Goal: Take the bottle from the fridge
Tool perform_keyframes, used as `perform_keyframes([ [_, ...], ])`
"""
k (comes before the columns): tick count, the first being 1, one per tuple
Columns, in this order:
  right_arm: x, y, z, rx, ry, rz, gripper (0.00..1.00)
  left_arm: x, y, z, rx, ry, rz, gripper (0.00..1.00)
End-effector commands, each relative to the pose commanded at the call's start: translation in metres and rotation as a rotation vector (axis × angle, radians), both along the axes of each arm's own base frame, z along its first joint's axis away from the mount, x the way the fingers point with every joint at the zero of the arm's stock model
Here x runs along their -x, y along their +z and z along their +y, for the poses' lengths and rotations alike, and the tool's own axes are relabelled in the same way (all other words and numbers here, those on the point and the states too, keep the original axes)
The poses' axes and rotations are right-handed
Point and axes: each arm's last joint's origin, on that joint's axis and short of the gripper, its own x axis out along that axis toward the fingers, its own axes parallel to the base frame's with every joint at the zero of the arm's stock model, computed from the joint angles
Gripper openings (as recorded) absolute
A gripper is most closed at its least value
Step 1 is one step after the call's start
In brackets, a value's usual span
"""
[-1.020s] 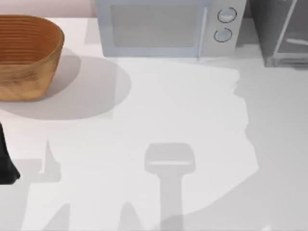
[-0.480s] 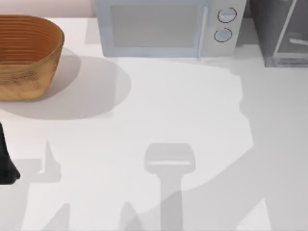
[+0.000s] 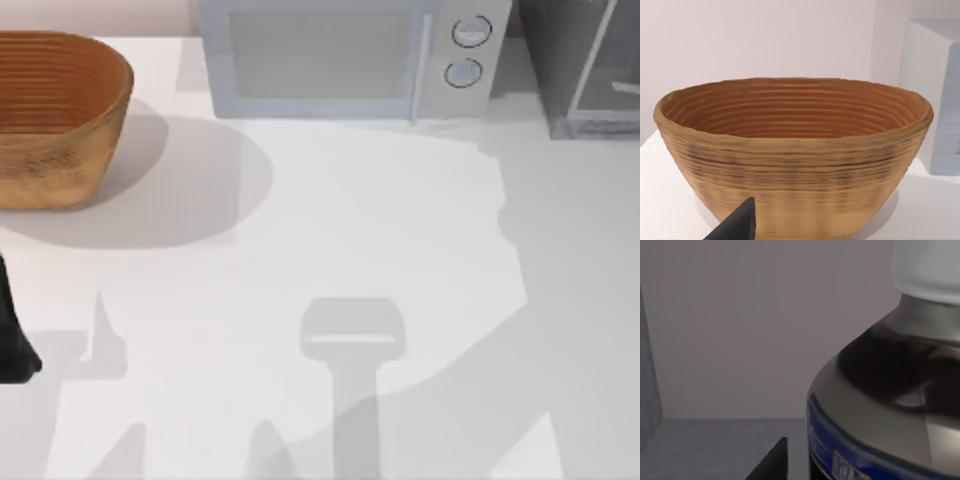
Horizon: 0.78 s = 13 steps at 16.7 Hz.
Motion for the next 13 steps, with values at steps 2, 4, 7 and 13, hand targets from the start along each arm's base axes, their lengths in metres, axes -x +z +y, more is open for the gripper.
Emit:
perform_keyframes([
  [2, 0.0, 0.0, 0.0, 0.0, 0.0, 0.0, 0.47, 0.0, 0.0, 0.0, 0.0, 0.0, 0.0, 1.0],
  [4, 0.0, 0.0, 0.0, 0.0, 0.0, 0.0, 0.32, 0.0, 0.0, 0.0, 0.0, 0.0, 0.0, 1.0],
  [7, 0.0, 0.0, 0.0, 0.0, 0.0, 0.0, 0.1, 0.0, 0.0, 0.0, 0.0, 0.0, 0.0, 1.0],
  [13, 0.0, 0.0, 0.0, 0.0, 0.0, 0.0, 0.0, 0.0, 0.0, 0.0, 0.0, 0.0, 0.0, 1.0],
])
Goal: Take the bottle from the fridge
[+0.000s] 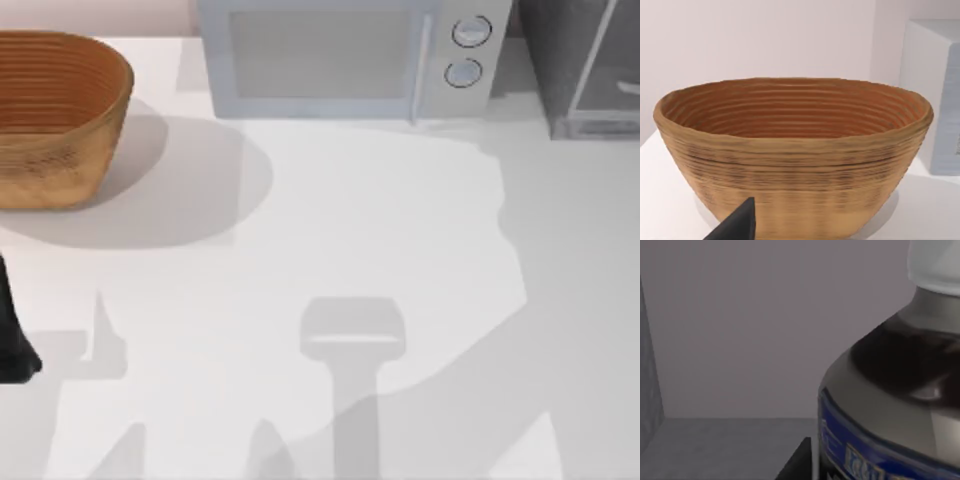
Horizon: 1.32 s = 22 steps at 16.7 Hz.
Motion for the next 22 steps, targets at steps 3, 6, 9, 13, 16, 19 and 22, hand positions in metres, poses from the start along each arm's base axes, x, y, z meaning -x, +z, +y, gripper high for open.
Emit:
perform_keyframes([
  [3, 0.0, 0.0, 0.0, 0.0, 0.0, 0.0, 0.0, 0.0, 0.0, 0.0, 0.0, 0.0, 0.0, 1.0],
  [6, 0.0, 0.004, -0.001, 0.001, -0.002, 0.003, 0.0, 0.0, 0.0, 0.0, 0.0, 0.0, 0.0, 1.0],
  [9, 0.0, 0.024, -0.002, 0.003, -0.006, 0.002, 0.0, 0.0, 0.0, 0.0, 0.0, 0.0, 0.0, 1.0],
  [13, 0.0, 0.05, -0.002, -0.001, -0.003, -0.001, 0.0, 0.0, 0.0, 0.0, 0.0, 0.0, 0.0, 1.0],
  [16, 0.0, 0.051, -0.001, -0.001, -0.003, -0.001, 0.0, 0.0, 0.0, 0.0, 0.0, 0.0, 0.0, 1.0],
  [19, 0.004, 0.049, -0.001, -0.003, -0.001, 0.004, 0.0, 0.0, 0.0, 0.0, 0.0, 0.0, 0.0, 1.0],
  [22, 0.024, 0.048, -0.003, -0.003, -0.003, 0.012, 0.0, 0.0, 0.0, 0.0, 0.0, 0.0, 0.0, 1.0],
])
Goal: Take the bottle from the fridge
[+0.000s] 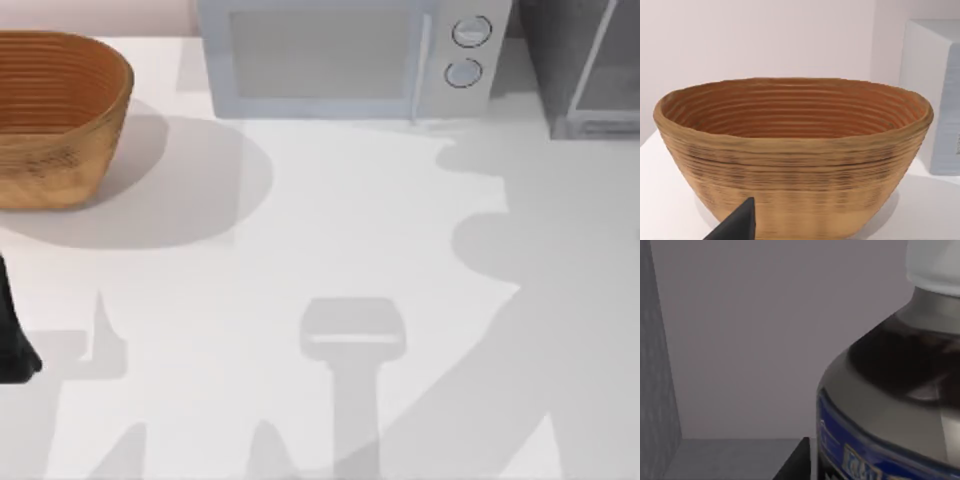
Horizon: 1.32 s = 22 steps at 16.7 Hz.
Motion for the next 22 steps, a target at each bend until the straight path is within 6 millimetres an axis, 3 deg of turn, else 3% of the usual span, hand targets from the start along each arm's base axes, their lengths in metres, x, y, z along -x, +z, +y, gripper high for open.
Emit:
perform_keyframes([
  [7, 0.069, -0.001, 0.002, -0.002, 0.0, -0.003, 0.0, 0.0, 0.0, 0.0, 0.0, 0.0, 0.0, 1.0],
  [15, 0.076, 0.001, 0.005, -0.003, 0.006, -0.004, 0.0, 0.0, 0.0, 0.0, 0.0, 0.0, 0.0, 1.0],
  [18, 0.089, 0.02, 0.013, 0.007, 0.006, -0.025, 0.0, 0.0, 0.0, 0.0, 0.0, 0.0, 0.0, 1.0],
  [22, 0.128, 0.058, 0.033, 0.021, 0.002, -0.06, 0.0, 0.0, 0.0, 0.0, 0.0, 0.0, 0.0, 1.0],
])
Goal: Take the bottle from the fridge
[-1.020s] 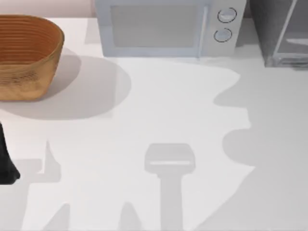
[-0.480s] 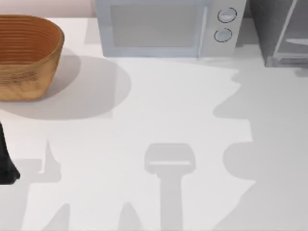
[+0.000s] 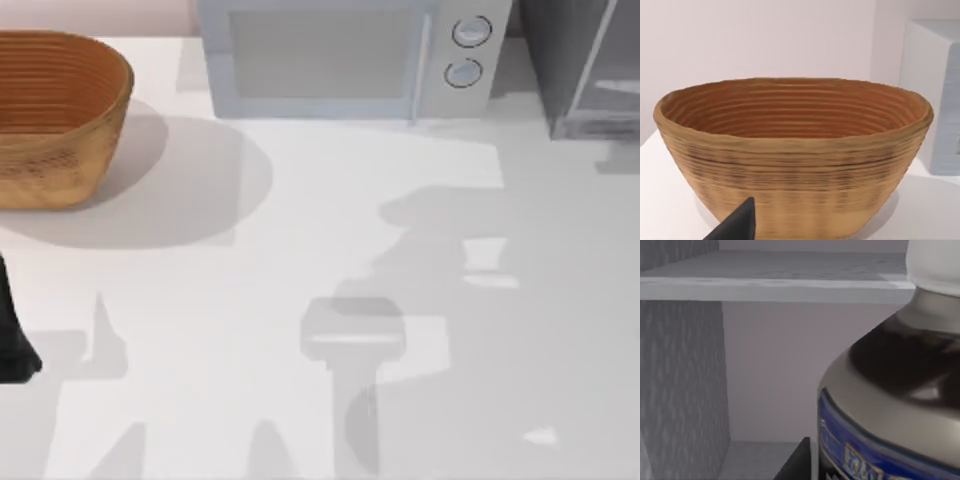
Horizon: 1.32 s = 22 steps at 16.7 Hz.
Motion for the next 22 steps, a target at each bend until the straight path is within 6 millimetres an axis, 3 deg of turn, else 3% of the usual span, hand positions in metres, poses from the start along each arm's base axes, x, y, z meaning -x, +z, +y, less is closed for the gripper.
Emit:
perform_keyframes([
  [6, 0.095, 0.017, 0.035, -0.007, -0.004, 0.017, 0.0, 0.0, 0.0, 0.0, 0.0, 0.0, 0.0, 1.0],
  [9, 0.148, 0.006, 0.049, -0.01, -0.003, 0.003, 0.0, 0.0, 0.0, 0.0, 0.0, 0.0, 0.0, 1.0],
  [12, 0.186, -0.018, 0.057, -0.013, 0.001, -0.01, 0.0, 0.0, 0.0, 0.0, 0.0, 0.0, 0.0, 1.0],
  [15, 0.206, -0.047, 0.062, -0.016, 0.005, -0.001, 0.0, 0.0, 0.0, 0.0, 0.0, 0.0, 0.0, 1.0],
  [18, 0.213, -0.072, 0.064, -0.019, 0.009, 0.028, 0.0, 0.0, 0.0, 0.0, 0.0, 0.0, 0.0, 1.0],
  [22, 0.214, -0.081, 0.065, -0.02, 0.011, 0.045, 0.0, 0.0, 0.0, 0.0, 0.0, 0.0, 0.0, 1.0],
])
